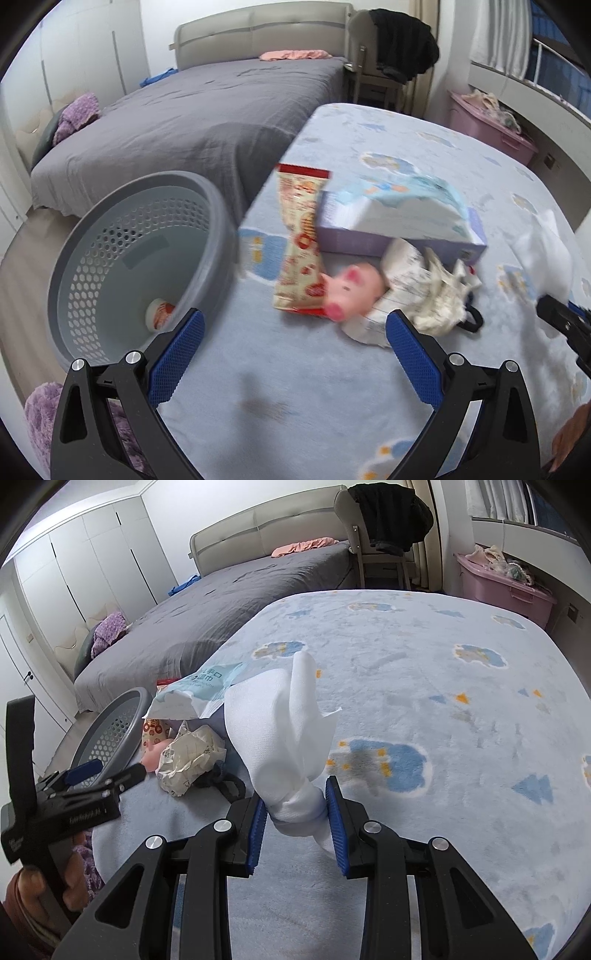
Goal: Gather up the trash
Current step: 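Grasp the snack wrapper with the left tool while the right tool holds the tissue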
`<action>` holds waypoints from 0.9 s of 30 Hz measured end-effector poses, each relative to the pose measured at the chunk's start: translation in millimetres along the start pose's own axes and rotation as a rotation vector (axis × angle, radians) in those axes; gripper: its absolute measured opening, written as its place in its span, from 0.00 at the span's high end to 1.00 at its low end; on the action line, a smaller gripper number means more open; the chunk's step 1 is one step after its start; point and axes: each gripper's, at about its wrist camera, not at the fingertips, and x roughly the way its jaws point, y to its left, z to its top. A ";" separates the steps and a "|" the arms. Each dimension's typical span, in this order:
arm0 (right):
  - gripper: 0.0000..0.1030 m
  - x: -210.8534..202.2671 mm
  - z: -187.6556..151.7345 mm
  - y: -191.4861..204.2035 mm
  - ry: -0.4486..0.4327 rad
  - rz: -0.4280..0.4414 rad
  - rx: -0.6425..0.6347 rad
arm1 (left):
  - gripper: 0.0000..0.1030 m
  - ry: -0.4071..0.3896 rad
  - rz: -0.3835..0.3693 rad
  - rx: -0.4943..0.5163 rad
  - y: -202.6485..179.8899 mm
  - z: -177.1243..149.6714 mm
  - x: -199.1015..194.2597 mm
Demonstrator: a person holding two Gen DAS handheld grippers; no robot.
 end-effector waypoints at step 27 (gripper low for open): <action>0.70 11.8 2.6 1.2 0.025 0.017 -0.008 | 0.13 -0.007 0.038 -0.003 10.1 41.3 44.3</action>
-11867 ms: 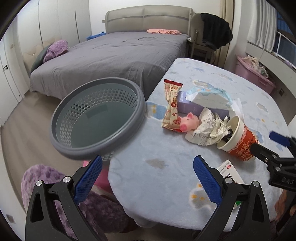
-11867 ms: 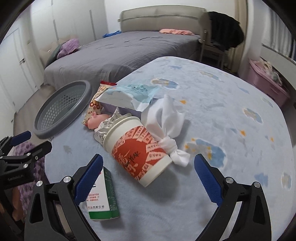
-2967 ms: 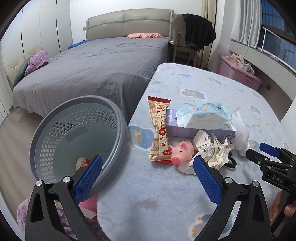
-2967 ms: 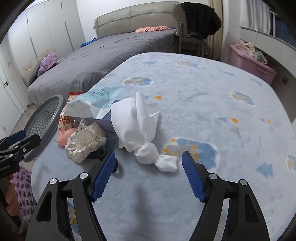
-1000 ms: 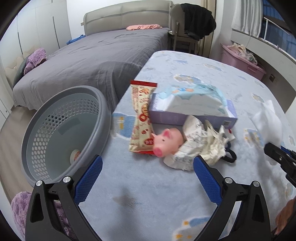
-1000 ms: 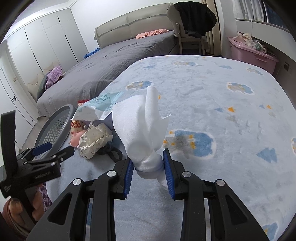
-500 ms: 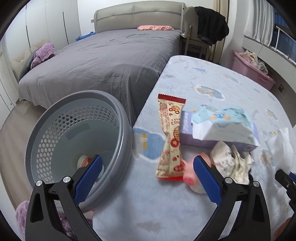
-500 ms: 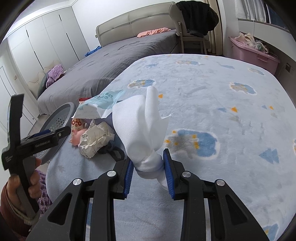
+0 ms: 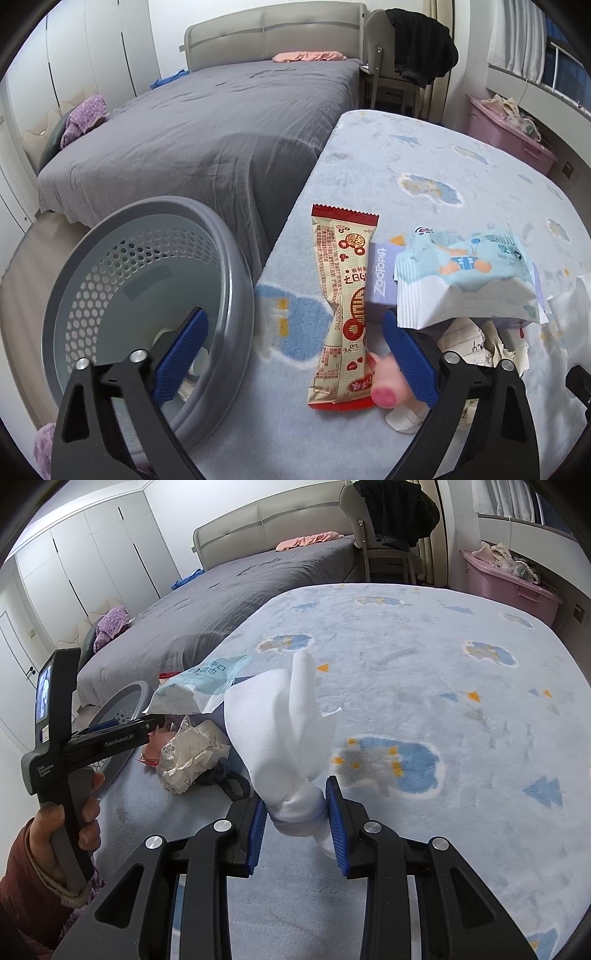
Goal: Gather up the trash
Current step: 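Grasp the snack wrapper with the left tool while the right tool holds the tissue, then carry the wrapper and tissue over the grey basket with both tools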
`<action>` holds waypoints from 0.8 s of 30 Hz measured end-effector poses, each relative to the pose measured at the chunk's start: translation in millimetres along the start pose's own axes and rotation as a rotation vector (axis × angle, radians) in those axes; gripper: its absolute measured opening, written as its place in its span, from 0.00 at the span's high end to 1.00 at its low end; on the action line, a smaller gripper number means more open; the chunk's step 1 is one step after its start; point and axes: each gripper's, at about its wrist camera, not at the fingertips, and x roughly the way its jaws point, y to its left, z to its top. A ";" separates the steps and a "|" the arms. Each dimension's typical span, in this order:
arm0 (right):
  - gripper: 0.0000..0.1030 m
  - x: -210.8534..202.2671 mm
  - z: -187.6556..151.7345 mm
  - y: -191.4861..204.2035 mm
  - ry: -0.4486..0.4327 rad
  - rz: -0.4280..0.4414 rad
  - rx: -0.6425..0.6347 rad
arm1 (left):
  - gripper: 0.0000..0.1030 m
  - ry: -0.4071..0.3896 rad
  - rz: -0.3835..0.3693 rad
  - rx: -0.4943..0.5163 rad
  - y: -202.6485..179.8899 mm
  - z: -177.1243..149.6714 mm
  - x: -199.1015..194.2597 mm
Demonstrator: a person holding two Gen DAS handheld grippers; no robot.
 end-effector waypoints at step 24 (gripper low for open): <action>0.70 -6.3 -0.4 5.7 -0.015 0.009 -0.016 | 0.82 0.019 -0.133 0.026 0.1 -7.5 -16.6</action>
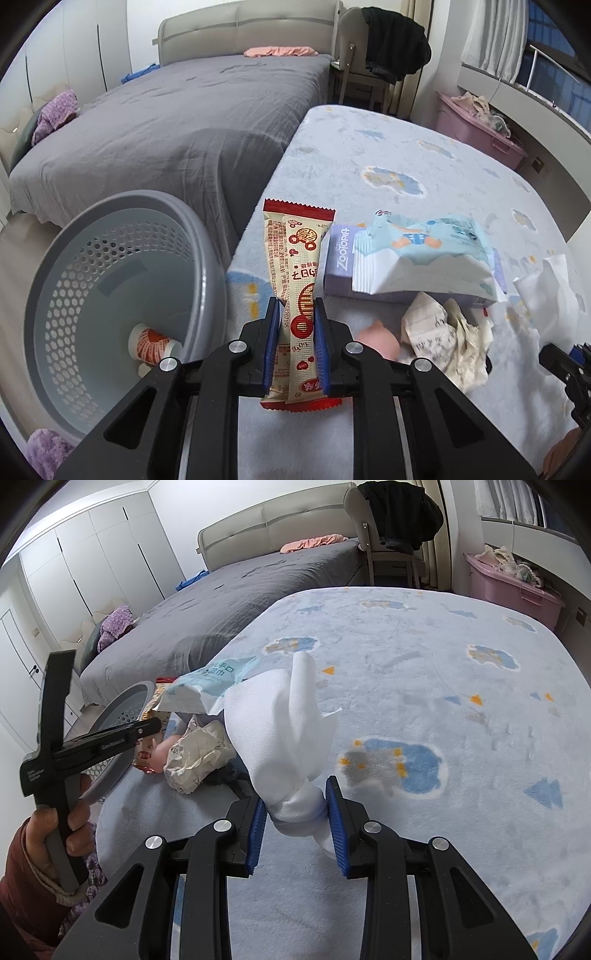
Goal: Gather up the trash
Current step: 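Carry the wrapper and tissue over the grey basket with both tools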
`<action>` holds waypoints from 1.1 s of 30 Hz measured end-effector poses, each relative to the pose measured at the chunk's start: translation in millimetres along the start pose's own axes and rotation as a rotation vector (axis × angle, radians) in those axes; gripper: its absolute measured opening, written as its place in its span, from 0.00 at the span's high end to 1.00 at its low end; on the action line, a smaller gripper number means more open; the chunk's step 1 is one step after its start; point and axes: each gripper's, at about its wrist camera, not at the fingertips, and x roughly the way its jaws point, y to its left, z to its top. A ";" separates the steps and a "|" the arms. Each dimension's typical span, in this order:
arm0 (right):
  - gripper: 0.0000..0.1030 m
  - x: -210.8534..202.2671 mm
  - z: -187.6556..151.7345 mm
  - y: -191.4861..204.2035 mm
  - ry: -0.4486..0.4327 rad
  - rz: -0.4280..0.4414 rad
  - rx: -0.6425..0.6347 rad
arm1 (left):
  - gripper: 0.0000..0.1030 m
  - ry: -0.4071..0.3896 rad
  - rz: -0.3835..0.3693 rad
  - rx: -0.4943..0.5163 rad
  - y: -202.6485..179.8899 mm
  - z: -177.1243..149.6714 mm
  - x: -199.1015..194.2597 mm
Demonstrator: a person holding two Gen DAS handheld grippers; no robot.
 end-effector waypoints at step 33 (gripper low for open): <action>0.70 41.9 35.2 172.9 0.003 0.132 -0.081 | 0.82 -0.107 0.036 -0.050 127.1 -25.2 -74.3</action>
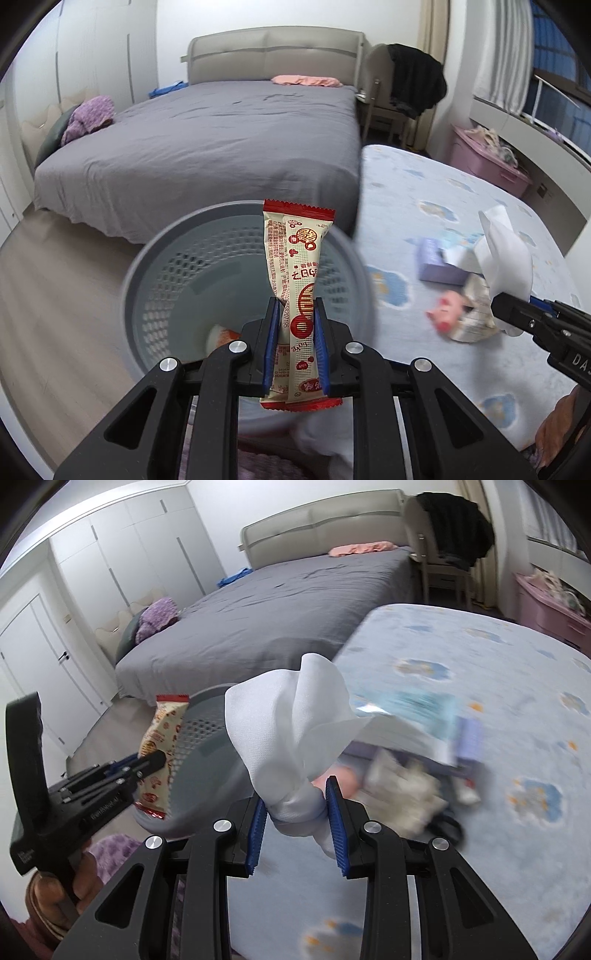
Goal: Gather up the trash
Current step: 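Carry the wrapper and tissue over the grey basket with both tools, then open both tools to drop the wrapper and tissue into the basket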
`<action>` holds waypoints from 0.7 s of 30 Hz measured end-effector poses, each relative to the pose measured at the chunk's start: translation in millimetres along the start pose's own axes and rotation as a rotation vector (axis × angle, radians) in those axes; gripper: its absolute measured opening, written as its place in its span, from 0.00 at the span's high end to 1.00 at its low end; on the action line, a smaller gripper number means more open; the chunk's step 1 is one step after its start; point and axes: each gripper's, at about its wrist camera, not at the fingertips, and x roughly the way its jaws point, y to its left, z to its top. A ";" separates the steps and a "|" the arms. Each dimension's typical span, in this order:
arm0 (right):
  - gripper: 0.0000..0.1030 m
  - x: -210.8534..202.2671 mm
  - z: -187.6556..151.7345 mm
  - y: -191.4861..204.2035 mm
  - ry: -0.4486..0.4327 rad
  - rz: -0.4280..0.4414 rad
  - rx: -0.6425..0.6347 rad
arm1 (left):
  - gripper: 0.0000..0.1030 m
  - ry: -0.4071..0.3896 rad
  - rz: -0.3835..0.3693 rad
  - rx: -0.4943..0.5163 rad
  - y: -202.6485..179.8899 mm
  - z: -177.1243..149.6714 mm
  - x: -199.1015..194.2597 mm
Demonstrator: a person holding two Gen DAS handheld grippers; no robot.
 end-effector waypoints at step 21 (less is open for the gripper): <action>0.70 112.6 39.8 91.6 0.117 0.102 -0.109 | 0.82 0.038 0.084 -0.062 88.2 7.1 41.3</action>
